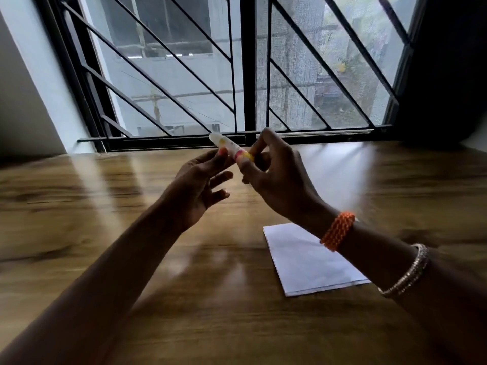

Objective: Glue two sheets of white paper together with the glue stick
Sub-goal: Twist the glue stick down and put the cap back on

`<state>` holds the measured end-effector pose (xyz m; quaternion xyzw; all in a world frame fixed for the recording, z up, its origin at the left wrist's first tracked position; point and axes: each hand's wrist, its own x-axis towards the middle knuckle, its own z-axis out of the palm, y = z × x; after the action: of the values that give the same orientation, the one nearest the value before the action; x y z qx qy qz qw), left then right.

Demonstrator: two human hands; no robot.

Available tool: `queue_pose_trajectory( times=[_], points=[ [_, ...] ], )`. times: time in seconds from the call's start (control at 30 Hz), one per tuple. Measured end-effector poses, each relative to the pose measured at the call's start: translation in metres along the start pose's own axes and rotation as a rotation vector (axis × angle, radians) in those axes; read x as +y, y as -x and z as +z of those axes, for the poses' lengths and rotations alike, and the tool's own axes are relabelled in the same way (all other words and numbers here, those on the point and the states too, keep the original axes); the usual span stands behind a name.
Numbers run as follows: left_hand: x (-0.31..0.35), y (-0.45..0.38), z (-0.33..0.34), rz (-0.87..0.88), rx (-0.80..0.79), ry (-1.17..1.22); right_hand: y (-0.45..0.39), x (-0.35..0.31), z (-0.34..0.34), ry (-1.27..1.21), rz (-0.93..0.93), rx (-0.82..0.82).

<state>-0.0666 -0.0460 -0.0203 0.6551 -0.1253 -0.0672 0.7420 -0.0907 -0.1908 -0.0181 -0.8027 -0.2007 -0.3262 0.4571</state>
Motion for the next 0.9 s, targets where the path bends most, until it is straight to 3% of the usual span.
queue_pose_trajectory(
  times=[0.07, 0.27, 0.33, 0.4, 0.5, 0.63, 0.8, 0.9],
  points=[
    [0.000, 0.000, 0.000, 0.024, 0.000, 0.026, 0.001, -0.001, 0.002, -0.078, 0.050, 0.003],
    [0.003, 0.000, 0.006, 0.006, 0.092, 0.011, 0.001, 0.002, -0.005, 0.702, -0.565, -0.004],
    [0.003, -0.001, 0.006, -0.016, 0.091, 0.030, -0.002, 0.007, -0.008, 0.889, -0.674, -0.032],
    [-0.001, -0.002, 0.004, -0.042, 0.087, 0.043, -0.002, 0.010, -0.008, 0.905, -0.685, -0.059],
    [-0.007, -0.003, 0.001, -0.044, 0.071, 0.090, 0.003, 0.010, -0.003, 0.463, -0.397, -0.091],
    [-0.008, -0.005, 0.000, 0.057, -0.014, 0.164, 0.005, 0.009, 0.006, -0.299, 0.281, -0.194],
    [-0.008, -0.007, -0.001, 0.120, 0.000, 0.123, 0.008, 0.003, 0.014, -0.880, 0.650, -0.290],
    [-0.007, -0.006, -0.003, 0.119, 0.052, 0.130, 0.004, 0.003, 0.009, -0.978, 0.781, -0.247]
  ],
)
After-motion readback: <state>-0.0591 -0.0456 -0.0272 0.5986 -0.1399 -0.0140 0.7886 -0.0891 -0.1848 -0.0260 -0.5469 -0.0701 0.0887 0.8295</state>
